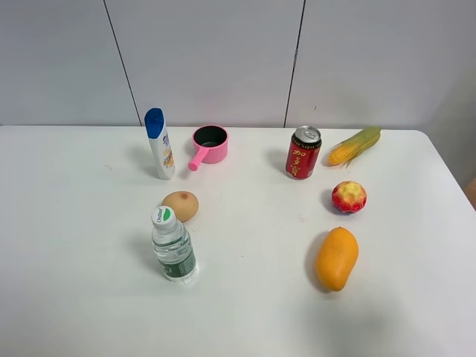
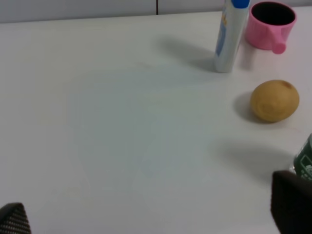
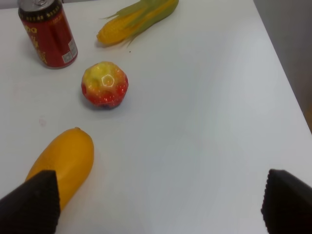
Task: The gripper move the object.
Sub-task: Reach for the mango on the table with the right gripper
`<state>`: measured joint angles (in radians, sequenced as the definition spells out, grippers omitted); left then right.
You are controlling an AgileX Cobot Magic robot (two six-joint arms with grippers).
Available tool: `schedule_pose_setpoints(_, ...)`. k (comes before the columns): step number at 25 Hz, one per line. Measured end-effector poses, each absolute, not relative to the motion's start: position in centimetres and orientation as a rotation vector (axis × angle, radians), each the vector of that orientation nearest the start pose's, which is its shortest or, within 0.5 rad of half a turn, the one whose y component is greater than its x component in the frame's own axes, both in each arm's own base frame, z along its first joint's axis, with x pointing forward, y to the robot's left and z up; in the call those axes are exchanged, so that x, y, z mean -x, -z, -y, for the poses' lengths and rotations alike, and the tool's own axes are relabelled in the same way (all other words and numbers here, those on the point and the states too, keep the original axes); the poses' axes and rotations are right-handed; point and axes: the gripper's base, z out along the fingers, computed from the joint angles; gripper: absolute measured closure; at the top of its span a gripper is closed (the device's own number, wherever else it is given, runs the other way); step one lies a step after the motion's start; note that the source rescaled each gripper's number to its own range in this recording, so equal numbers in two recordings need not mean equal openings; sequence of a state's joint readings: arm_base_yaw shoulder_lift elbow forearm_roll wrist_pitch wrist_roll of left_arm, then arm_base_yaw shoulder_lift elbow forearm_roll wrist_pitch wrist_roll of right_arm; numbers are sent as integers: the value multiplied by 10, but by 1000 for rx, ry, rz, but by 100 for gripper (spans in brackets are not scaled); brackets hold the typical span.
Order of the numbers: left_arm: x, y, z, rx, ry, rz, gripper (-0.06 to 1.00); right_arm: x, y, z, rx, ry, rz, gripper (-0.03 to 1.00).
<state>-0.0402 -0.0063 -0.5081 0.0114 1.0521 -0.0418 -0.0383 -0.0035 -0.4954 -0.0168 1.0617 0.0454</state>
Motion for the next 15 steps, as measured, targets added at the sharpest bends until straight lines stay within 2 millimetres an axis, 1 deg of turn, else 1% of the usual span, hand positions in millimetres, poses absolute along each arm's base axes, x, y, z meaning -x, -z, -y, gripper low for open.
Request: schedule_pose_setpoints(15, 6, -280, -1, 2, 38, -2021, -6, 5, -276, 1, -86, 16, -2044, -3)
